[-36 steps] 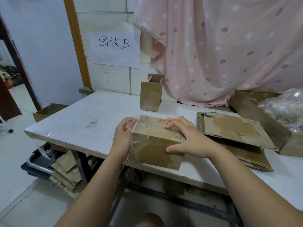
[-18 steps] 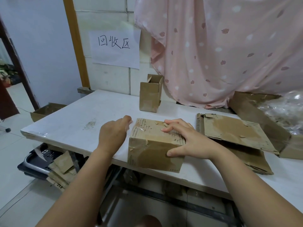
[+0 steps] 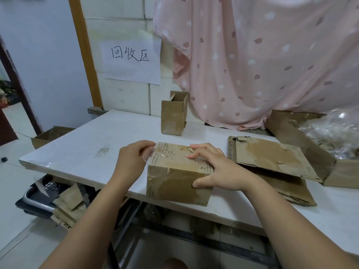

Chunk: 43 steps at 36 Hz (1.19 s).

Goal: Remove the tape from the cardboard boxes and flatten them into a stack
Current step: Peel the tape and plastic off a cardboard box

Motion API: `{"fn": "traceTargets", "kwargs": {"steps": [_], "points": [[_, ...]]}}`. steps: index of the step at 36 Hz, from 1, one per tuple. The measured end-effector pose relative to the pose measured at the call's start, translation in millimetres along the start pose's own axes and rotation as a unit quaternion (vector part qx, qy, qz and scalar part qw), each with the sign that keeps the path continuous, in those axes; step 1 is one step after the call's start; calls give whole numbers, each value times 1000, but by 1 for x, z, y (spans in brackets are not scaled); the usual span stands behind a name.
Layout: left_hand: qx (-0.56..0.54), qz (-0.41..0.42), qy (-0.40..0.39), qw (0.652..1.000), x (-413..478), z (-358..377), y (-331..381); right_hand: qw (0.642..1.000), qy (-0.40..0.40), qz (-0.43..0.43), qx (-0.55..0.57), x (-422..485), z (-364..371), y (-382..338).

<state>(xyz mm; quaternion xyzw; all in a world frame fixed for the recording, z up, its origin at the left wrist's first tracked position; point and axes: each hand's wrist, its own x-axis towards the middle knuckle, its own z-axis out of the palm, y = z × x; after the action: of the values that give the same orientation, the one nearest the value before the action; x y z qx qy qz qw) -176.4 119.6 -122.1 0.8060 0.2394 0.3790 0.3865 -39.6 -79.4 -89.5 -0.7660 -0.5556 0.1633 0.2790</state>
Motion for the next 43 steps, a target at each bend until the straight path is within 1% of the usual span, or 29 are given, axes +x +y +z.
{"fn": "traceTargets", "kwargs": {"steps": [6,10,12,15,16,17,19,21,25,28,31,33,34,37,43], "points": [[10,-21,2,1000,7,-2,2,1000,4,9,3,0,1,-1],[14,-23,-19,999,11,-3,5,1000,2,14,2,0,0,-2],[41,-24,-37,998,14,-4,4,1000,0,14,7,1,0,-3],[147,-1,-68,987,16,-5,0,1000,1,12,11,2,1,-4],[168,10,-78,983,15,-5,-2,1000,2,13,11,3,1,-5],[166,16,-91,982,13,-4,-4,1000,3,15,11,3,2,-5],[131,19,-122,984,9,-4,-9,1000,5,16,10,3,3,-4],[87,8,-136,987,7,-4,-15,1000,6,15,9,2,2,-4],[-44,-45,-105,992,5,3,-16,1000,5,17,7,2,2,-5],[-148,-83,-96,981,4,7,-14,1000,8,17,14,0,2,-4],[-207,-117,-85,968,3,10,-13,1000,7,13,13,0,2,-4],[-221,-126,-84,963,2,13,-12,1000,4,12,9,1,2,-5],[-216,-116,-88,965,2,14,-11,1000,3,11,8,2,2,-5],[-160,-70,-96,980,5,13,-11,1000,4,10,12,1,1,-4],[-156,-83,-109,978,15,10,-9,1000,-2,5,17,-1,-1,2]]}}
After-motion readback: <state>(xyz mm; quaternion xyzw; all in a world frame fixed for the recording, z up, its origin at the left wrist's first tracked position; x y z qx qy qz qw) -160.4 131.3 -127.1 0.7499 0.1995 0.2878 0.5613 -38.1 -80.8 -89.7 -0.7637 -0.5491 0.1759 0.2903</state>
